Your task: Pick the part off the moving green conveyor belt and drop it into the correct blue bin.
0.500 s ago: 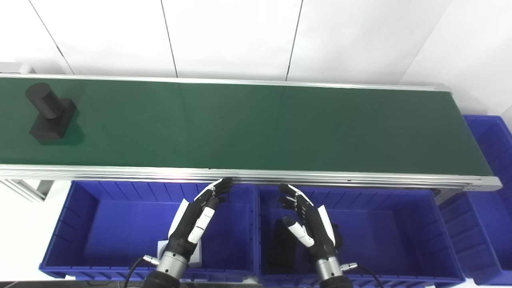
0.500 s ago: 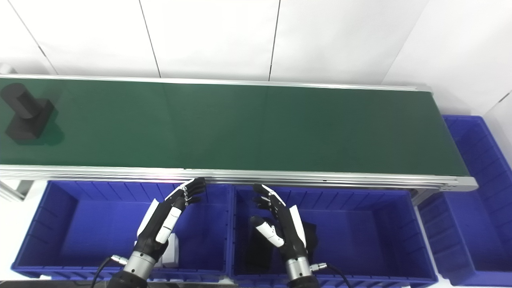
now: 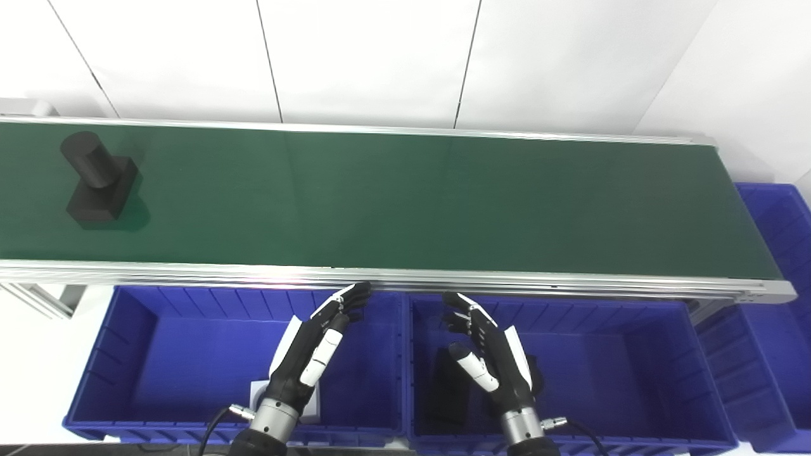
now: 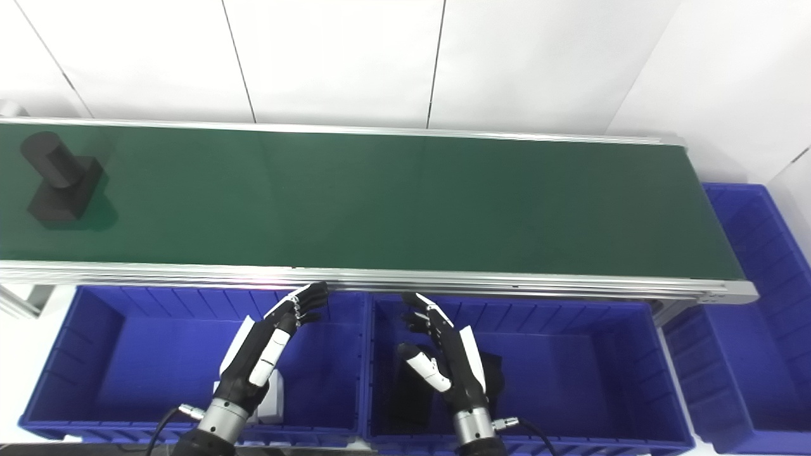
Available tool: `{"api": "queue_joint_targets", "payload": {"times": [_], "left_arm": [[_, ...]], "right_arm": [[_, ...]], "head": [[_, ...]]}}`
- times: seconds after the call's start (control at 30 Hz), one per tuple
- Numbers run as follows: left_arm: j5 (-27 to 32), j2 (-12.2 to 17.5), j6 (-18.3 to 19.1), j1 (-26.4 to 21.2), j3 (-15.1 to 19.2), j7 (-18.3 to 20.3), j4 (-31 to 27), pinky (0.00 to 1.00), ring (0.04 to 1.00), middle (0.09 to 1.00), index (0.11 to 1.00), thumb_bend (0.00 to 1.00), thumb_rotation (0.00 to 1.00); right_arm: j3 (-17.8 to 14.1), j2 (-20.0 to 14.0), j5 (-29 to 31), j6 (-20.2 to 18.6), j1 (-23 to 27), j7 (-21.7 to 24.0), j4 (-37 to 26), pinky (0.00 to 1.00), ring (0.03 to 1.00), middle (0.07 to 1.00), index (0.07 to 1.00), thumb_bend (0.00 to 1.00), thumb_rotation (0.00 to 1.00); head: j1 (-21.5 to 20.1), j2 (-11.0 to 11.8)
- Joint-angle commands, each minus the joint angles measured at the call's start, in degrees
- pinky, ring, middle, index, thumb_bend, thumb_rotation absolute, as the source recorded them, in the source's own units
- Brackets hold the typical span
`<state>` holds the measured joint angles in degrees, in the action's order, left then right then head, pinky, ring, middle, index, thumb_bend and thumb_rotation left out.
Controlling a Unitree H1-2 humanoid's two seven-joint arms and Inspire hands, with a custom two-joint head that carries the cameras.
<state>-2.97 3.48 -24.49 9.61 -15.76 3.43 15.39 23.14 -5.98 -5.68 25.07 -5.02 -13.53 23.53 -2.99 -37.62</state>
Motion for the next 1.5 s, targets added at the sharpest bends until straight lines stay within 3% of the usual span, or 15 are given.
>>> {"api": "queue_joint_targets", "payload": {"times": [0.0,0.33,0.63,0.83,1.27,1.47], "left_arm": [[0.21,0.08,-2.43,-0.31,0.03,0.00,-0.54,0.83,0.862,0.860,0.842,0.51,1.00],[0.22,0.05,-2.43,-0.51,0.04,-0.04,-0.13,0.82,0.861,0.858,0.844,0.51,1.00],[-0.44,0.15,-2.43,-1.04,-0.24,-0.83,1.84,0.81,0.856,0.855,0.839,0.50,1.00],[-0.63,0.33,-2.43,-1.22,-0.67,-1.42,2.29,0.83,0.864,0.858,0.843,0.56,1.00],[-0.05,0.34,-2.43,-1.19,-0.70,-1.29,1.81,0.83,0.862,0.859,0.841,0.50,1.00],[-0.05,0.56,-2.43,-1.11,-0.74,-1.12,1.64,0.82,0.863,0.860,0.842,0.52,1.00]], "right_arm": [[-0.12,0.16,0.13,1.86,0.51,0.01,-1.20,0.74,0.775,0.847,0.827,0.89,0.87],[-0.17,0.30,0.46,1.86,0.75,0.30,-0.58,0.75,0.780,0.848,0.828,0.89,0.86],[0.39,0.18,0.25,1.86,1.36,-0.23,1.39,0.75,0.779,0.847,0.829,0.86,0.85],[0.50,0.24,0.41,1.86,1.55,-0.46,1.83,0.72,0.772,0.839,0.828,0.85,0.84],[1.03,0.00,0.04,1.86,1.69,-0.83,1.90,0.75,0.780,0.853,0.835,0.84,0.84],[1.18,0.01,-0.04,1.86,1.57,-0.92,1.57,0.74,0.779,0.849,0.833,0.83,0.84]], "head": [[0.12,0.14],[0.06,0.57],[0.42,3.67],[0.30,3.41],[0.22,2.99],[0.05,2.82]]}}
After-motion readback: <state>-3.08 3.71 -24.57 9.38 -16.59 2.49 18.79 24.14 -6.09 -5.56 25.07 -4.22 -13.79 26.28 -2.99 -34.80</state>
